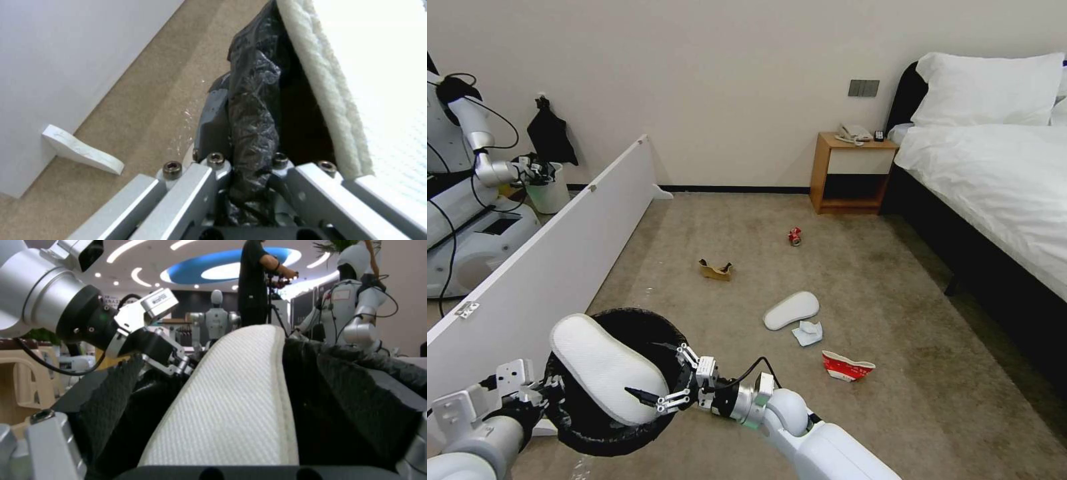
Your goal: Pick up the trash bin, then pick up the garbage from the floor and place it into the trash bin.
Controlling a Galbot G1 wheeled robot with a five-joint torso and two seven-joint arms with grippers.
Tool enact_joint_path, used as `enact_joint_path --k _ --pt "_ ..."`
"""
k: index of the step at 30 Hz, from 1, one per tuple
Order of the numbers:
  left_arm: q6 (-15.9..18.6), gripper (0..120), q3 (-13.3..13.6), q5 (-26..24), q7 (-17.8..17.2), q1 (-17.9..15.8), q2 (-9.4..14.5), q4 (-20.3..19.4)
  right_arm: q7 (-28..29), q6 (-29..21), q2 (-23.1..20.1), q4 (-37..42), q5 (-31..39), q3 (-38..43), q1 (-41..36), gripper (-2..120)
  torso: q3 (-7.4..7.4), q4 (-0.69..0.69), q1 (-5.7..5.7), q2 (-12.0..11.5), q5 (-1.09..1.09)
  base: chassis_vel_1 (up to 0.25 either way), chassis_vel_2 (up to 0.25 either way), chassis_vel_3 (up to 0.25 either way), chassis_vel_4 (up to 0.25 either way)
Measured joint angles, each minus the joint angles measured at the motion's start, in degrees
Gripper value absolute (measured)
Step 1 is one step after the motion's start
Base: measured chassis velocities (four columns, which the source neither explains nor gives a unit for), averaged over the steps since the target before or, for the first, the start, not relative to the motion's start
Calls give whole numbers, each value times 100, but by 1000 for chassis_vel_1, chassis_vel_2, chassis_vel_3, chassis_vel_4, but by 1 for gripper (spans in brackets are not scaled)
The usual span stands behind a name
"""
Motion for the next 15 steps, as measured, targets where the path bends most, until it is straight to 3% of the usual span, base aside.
enact_joint_path --k 15 --pt "0 2 -78 -203 -67 62 18 25 47 -103 -29 196 312 278 77 100 0 1 0 0 0 0 0 0 0"
